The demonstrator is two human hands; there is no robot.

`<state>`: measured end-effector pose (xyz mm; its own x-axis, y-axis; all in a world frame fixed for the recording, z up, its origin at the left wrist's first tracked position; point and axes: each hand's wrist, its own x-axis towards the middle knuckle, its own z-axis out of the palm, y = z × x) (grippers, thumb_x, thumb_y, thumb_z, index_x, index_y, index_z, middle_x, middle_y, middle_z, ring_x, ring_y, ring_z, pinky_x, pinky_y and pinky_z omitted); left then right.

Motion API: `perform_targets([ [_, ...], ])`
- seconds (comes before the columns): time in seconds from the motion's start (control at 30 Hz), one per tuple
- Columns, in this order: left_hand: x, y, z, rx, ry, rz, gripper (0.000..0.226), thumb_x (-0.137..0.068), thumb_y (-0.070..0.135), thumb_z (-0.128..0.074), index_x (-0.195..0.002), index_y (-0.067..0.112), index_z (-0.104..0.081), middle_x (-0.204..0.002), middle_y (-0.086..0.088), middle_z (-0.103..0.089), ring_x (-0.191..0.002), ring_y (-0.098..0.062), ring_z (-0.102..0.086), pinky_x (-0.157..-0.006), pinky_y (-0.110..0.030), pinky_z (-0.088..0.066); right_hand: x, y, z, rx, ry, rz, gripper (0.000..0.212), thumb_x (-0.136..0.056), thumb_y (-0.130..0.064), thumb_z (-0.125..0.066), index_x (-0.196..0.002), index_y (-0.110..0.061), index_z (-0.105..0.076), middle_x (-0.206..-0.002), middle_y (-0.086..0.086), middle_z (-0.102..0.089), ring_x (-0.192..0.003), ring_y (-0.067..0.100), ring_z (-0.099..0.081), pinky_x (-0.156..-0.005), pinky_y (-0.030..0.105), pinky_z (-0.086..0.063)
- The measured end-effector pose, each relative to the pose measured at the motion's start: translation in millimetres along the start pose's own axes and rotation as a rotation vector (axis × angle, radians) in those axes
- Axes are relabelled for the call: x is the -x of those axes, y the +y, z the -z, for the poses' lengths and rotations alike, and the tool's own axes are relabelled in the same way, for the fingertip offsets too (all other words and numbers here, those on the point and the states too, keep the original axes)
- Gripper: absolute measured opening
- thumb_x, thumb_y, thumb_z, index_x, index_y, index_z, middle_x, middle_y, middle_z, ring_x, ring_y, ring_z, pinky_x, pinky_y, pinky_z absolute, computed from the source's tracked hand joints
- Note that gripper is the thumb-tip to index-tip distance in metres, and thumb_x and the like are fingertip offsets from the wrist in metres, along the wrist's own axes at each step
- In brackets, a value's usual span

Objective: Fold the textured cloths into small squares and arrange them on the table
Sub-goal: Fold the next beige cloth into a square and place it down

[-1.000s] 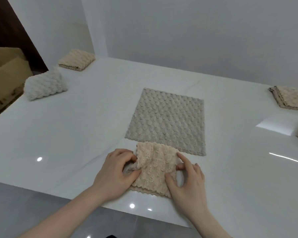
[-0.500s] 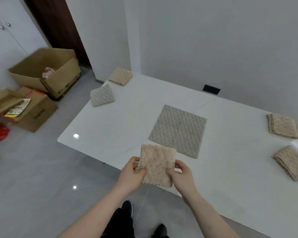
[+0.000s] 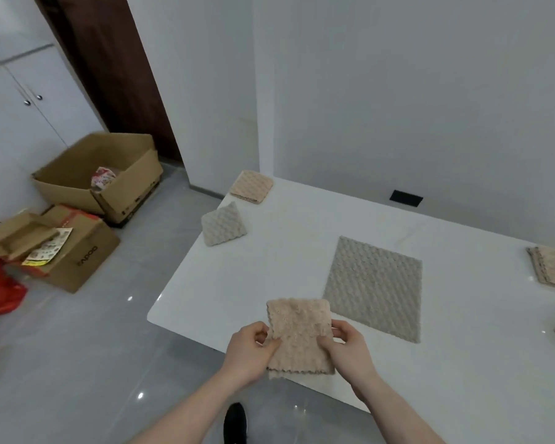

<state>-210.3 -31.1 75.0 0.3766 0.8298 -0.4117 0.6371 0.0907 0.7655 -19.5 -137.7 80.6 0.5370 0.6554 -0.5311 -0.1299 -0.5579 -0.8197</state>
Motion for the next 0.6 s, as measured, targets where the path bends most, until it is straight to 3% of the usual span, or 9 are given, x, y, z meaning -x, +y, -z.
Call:
perform_targets([
  [0.1, -25, -11, 33, -0.079, -0.018, -0.025, 0.033, -0.082, 0.036, -0.077, -0.064, 0.025, -0.052, -0.058, 0.012, -0.053, -0.056, -0.008, -0.047, -0.057, -0.024, -0.038, -7, -10, -35, -0.023, 0.023, 0.000, 0.028, -0.085, -0.013, -0.069, -0.109, -0.029, -0.072, -0.103, -0.004, -0.075, -0.089, 0.015, -0.075, -0.069, 0.028, -0.058],
  [0.37, -58, -31, 81, -0.186, -0.021, 0.011, 0.029, -0.082, 0.043, -0.077, -0.069, 0.027, -0.056, -0.072, 0.008, -0.064, -0.066, -0.009, -0.057, -0.058, -0.024, -0.040, -22, -27, -81, 0.029, -0.018, -0.014, 0.024, -0.085, -0.017, -0.072, -0.107, -0.028, -0.071, -0.101, -0.003, -0.074, -0.084, 0.013, -0.075, -0.072, 0.029, -0.057],
  [0.6, -75, -53, 123, -0.227, 0.030, 0.065, 0.036, -0.085, 0.039, -0.077, -0.065, 0.029, -0.049, -0.064, 0.010, -0.053, -0.060, -0.007, -0.049, -0.055, -0.024, -0.035, -42, -43, -133, 0.062, -0.074, -0.004, 0.022, -0.086, -0.017, -0.072, -0.106, -0.026, -0.069, -0.102, -0.003, -0.072, -0.088, 0.009, -0.071, -0.066, 0.019, -0.051],
])
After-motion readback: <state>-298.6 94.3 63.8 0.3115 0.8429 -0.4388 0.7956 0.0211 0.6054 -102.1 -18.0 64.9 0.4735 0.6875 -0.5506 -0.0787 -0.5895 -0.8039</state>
